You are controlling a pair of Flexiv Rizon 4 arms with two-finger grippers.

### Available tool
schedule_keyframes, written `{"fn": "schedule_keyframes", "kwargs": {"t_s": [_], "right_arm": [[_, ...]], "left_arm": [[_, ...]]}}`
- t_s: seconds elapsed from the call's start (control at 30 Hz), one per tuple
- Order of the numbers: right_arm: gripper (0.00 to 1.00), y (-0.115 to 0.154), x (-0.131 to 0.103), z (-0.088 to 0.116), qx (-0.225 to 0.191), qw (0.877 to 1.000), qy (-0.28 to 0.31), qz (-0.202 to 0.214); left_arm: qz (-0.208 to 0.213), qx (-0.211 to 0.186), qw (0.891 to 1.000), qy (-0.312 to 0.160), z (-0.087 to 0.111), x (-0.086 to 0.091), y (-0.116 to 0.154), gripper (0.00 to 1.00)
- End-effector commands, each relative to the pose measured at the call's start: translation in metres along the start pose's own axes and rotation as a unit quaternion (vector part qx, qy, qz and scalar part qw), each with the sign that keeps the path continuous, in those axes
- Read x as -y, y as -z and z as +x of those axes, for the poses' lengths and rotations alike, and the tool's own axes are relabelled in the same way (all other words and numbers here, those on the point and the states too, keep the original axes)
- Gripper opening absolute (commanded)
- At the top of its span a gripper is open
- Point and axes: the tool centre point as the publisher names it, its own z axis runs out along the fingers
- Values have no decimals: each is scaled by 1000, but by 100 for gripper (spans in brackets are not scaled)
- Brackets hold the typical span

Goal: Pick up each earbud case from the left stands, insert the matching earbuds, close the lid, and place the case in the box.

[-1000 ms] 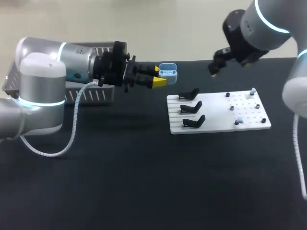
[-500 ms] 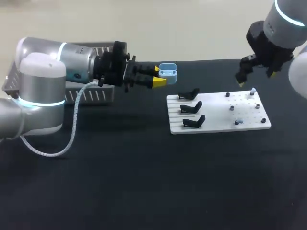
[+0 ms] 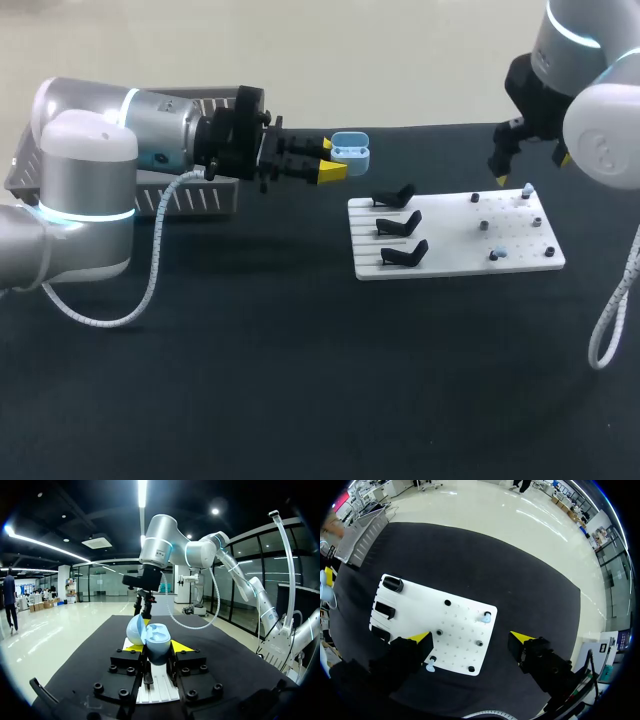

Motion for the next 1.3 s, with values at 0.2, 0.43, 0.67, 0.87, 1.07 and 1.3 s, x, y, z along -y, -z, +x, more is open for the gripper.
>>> {"fn": "schedule_keyframes", "kwargs": {"t_s": [0.2,0.43,0.67,0.87,1.07,1.3], "right_arm": [[100,1,0,1,1,1000,0,0],[100,-1,1,0,1,1000,-3,2],[100,-18,4,-4,-13,1000,-5,7],[100,-26,7,-5,-27,1000,-4,13],[89,-37,10,-4,-37,999,-8,22],[51,-50,11,-4,-51,997,-36,39]], "left_arm": [[-3,1,1000,-2,1,2,0,0],[-3,1,1000,-2,1,2,0,0],[-3,1,1000,-2,1,2,0,0],[-3,1,1000,-2,1,2,0,0],[-3,1,1000,-2,1,2,0,0],[-3,1,1000,-2,1,2,0,0]]}}
